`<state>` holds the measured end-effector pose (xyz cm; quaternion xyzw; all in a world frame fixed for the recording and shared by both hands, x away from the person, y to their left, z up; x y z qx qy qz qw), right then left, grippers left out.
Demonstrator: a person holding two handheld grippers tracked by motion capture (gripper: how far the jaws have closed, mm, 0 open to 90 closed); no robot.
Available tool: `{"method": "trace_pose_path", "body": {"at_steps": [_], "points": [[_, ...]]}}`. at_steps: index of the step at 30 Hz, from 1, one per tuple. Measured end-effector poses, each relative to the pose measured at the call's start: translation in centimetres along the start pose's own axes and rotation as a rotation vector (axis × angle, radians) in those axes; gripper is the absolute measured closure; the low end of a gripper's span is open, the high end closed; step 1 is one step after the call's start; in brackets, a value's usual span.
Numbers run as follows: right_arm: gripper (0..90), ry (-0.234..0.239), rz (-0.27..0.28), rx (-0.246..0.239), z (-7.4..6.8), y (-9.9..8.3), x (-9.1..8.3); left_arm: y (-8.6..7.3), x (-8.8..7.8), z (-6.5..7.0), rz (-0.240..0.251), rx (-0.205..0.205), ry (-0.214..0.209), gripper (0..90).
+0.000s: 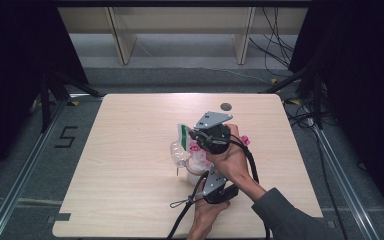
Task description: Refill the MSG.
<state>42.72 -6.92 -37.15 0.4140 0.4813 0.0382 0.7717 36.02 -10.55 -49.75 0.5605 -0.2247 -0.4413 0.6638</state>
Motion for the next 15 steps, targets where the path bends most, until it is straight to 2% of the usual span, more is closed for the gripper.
{"method": "trace_pose_path", "body": {"at_steps": [4,8,9,10,12,13,15], "points": [[90.0,0.003,-0.008,0.022,-0.05,-0.08,0.0,0.0,-0.03,-0.03,-0.001,0.004,0.002,74.3],[90.0,-0.004,-0.016,0.012,-0.11,-0.13,0.14,-0.05,0.09,0.0,0.002,0.0,-0.002,74.3],[90.0,0.001,-0.015,0.017,-0.13,-0.11,0.18,-0.02,0.17,0.13,0.001,0.001,-0.033,74.3],[90.0,-0.002,-0.007,0.02,-0.02,-0.09,0.14,-0.01,0.02,-0.15,-0.003,0.003,0.004,74.4],[90.0,0.004,-0.004,0.023,-0.08,-0.05,0.06,-0.02,0.05,-0.15,0.0,0.001,0.002,74.4],[90.0,0.001,-0.009,0.006,-0.07,-0.04,0.11,-0.06,0.09,-0.14,-0.001,0.0,0.0,74.4],[90.0,-0.011,-0.01,0.013,-0.1,-0.09,0.27,-0.06,0.1,-0.15,-0.001,-0.001,0.002,74.4]]}}
Point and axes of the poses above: each handheld gripper's, and its own axes: x roughly forward along the jaws, y roughly out of its top, z roughly to its right, the point moved 5 cm from there along x, roughly forward along the jaws, and after that the axes turned 11 degrees about -z, right-handed, at the moved point
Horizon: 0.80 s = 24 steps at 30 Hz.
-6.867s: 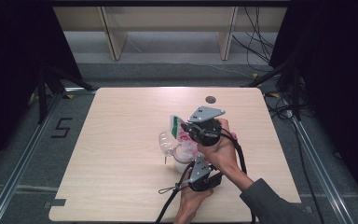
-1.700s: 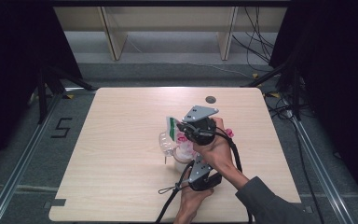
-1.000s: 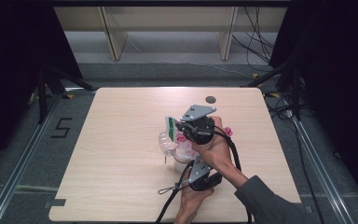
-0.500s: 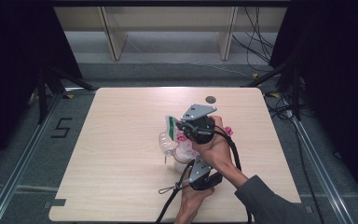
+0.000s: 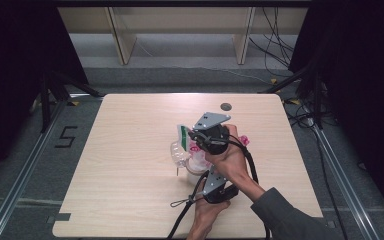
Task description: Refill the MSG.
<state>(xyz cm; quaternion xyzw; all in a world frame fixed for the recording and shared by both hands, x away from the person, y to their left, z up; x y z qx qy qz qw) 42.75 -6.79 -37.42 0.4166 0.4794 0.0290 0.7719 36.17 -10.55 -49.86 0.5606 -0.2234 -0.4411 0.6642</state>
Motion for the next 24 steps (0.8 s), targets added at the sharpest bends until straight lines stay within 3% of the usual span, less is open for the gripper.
{"method": "trace_pose_path", "body": {"at_steps": [12,17,18,19,22,24], "points": [[90.0,0.022,0.0,-0.008,-0.05,0.0,-0.08,0.06,0.05,0.12,0.007,-0.006,-0.005,74.4],[90.0,0.01,0.009,-0.007,0.05,0.06,-0.01,0.09,-0.06,0.09,0.006,-0.004,-0.002,74.4],[90.0,0.016,0.015,0.013,0.0,0.06,-0.07,0.08,-0.02,0.37,0.007,-0.019,-0.036,74.3],[90.0,0.019,0.016,0.015,0.0,0.08,-0.09,0.0,0.06,0.8,0.005,-0.065,-0.064,74.4],[90.0,0.006,0.005,-0.004,-0.02,0.06,0.12,-0.03,0.13,0.87,0.007,-0.069,-0.066,74.3],[90.0,0.024,-0.003,0.009,-0.03,0.0,-0.01,0.01,0.08,0.81,0.005,-0.066,-0.065,74.3]]}}
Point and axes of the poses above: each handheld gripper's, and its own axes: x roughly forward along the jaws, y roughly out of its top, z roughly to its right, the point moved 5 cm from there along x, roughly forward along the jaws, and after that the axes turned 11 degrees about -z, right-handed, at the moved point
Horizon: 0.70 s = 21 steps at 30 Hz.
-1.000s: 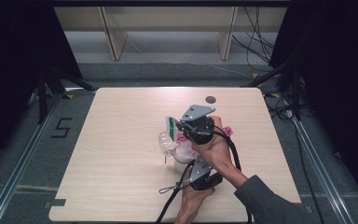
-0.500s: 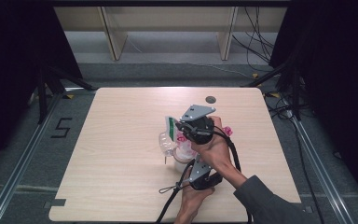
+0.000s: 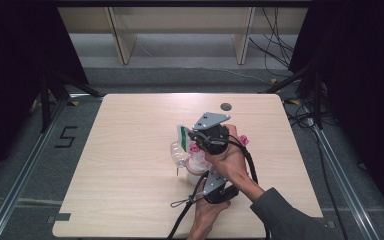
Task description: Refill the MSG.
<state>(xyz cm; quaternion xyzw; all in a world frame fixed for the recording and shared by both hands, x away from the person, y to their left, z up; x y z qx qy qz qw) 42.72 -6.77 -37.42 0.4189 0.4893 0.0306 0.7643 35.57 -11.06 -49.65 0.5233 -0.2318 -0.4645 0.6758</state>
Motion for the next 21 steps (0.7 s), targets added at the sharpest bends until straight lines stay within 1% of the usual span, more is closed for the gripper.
{"method": "trace_pose_path", "body": {"at_steps": [1,3,4,5,6,7,8,9,10,11,12,13,14,15,16,17,18,19,20,21], "points": [[90.0,-0.002,0.01,0.009,0.01,0.03,0.05,0.01,0.02,-0.01,-0.001,-0.001,0.0,74.3],[90.0,-0.004,0.0,-0.005,-0.08,0.02,0.14,0.0,0.03,0.09,0.002,-0.006,-0.006,74.3],[90.0,-0.011,0.006,-0.022,-0.03,0.08,0.15,0.04,0.02,0.08,0.005,-0.003,-0.004,74.3],[90.0,0.002,-0.001,-0.001,-0.06,0.04,0.02,0.08,-0.02,0.03,0.002,-0.004,-0.002,74.3],[90.0,0.001,0.009,0.003,-0.04,0.07,0.08,0.07,0.0,0.02,0.0,-0.006,-0.003,74.4],[90.0,0.003,0.002,-0.002,-0.02,0.05,0.08,0.01,0.06,0.02,0.002,-0.008,-0.004,74.3],[90.0,-0.011,0.005,-0.003,-0.04,0.05,0.17,-0.01,0.06,0.03,0.004,-0.009,-0.009,74.3],[90.0,-0.003,-0.005,0.001,-0.12,0.01,0.2,0.01,0.03,0.0,0.004,-0.008,-0.01,74.3],[90.0,-0.001,0.0,0.005,-0.09,0.04,0.2,0.03,-0.03,-0.07,-0.001,-0.006,-0.004,74.3],[90.0,0.004,0.007,-0.003,0.03,0.11,0.19,0.04,-0.05,-0.08,-0.001,-0.007,-0.003,74.3],[90.0,-0.008,0.014,-0.008,0.07,0.15,0.19,0.02,-0.05,-0.04,0.0,-0.008,-0.006,74.4],[90.0,-0.007,0.003,-0.001,-0.11,0.09,0.21,0.0,-0.01,0.0,0.003,-0.008,-0.01,74.4],[90.0,-0.007,-0.004,-0.005,-0.17,0.06,0.17,0.01,0.01,-0.01,0.004,-0.008,-0.009,74.3],[90.0,-0.011,0.006,-0.012,-0.08,0.1,0.21,0.04,0.01,-0.04,0.003,-0.006,-0.006,74.4],[90.0,0.006,-0.001,0.011,-0.15,0.07,0.07,0.07,0.01,-0.03,0.004,-0.007,-0.005,74.4],[90.0,0.004,0.006,0.005,-0.07,0.09,0.06,0.09,0.02,0.02,0.003,-0.009,-0.004,74.4],[90.0,0.006,0.002,0.007,-0.11,0.05,0.05,0.02,0.05,-0.02,0.0,-0.003,-0.006,74.4],[90.0,-0.01,0.009,-0.012,0.05,0.08,0.11,0.0,0.09,-0.03,-0.001,-0.003,-0.007,74.4],[90.0,-0.008,0.008,-0.014,0.08,0.06,0.14,0.0,0.09,-0.05,-0.002,-0.002,-0.006,74.4],[90.0,-0.002,0.002,0.013,0.02,-0.01,0.08,0.05,0.07,-0.05,0.0,-0.005,-0.004,74.4]]}}
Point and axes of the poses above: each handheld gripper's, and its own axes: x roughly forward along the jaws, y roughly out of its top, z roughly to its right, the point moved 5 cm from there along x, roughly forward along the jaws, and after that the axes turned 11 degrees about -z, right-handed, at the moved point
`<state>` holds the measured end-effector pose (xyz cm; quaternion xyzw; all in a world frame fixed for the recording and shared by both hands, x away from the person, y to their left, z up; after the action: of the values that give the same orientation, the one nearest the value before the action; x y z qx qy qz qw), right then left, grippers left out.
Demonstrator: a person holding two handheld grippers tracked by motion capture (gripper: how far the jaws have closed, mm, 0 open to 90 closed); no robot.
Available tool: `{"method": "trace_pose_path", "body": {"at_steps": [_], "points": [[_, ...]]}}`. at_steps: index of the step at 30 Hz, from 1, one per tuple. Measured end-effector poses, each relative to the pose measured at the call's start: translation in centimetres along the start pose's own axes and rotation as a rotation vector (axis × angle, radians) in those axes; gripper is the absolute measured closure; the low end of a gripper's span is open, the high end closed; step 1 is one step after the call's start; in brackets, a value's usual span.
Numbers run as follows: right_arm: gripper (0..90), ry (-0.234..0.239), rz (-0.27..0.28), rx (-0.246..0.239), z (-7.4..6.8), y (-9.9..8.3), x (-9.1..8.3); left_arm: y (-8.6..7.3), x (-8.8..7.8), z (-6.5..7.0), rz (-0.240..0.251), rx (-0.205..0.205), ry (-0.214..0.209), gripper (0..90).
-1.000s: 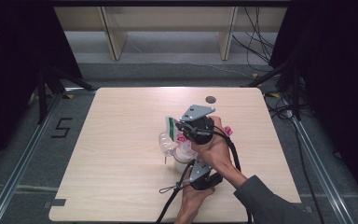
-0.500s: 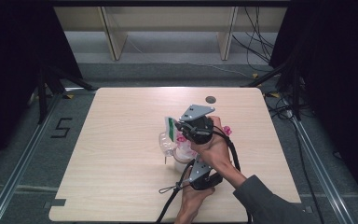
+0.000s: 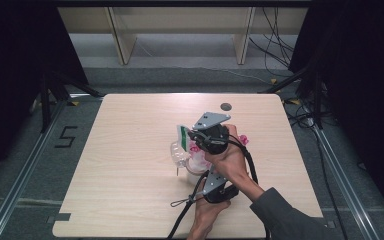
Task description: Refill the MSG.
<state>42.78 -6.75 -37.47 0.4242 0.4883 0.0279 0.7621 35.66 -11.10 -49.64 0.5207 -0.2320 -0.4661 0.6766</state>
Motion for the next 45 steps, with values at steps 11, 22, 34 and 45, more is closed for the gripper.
{"method": "trace_pose_path", "body": {"at_steps": [11,22,34,45], "points": [[90.0,-0.023,0.001,-0.021,-0.2,0.1,0.3,-0.4,-0.5,-1.0,-0.103,0.11,0.048,74.3],[90.0,-0.021,0.002,-0.037,-0.2,0.2,0.3,-0.3,-0.5,-0.8,-0.087,0.098,0.043,74.3],[90.0,-0.026,0.005,-0.043,0.0,0.2,0.4,-0.3,-0.4,-0.8,-0.086,0.094,0.044,74.2],[90.0,-0.027,0.0,-0.039,-0.1,0.3,0.5,-0.2,-0.4,-0.9,-0.079,0.095,0.043,74.2]]}}
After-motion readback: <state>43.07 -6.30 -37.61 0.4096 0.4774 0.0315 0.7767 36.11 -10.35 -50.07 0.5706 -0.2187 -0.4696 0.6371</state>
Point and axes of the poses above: each handheld gripper's, and its own axes: x roughly forward along the jaws, y roughly out of its top, z roughly to its right, the point moved 5 cm from there along x, roughly forward along the jaws, and after that the axes turned 11 degrees about -z, right-handed, at the moved point
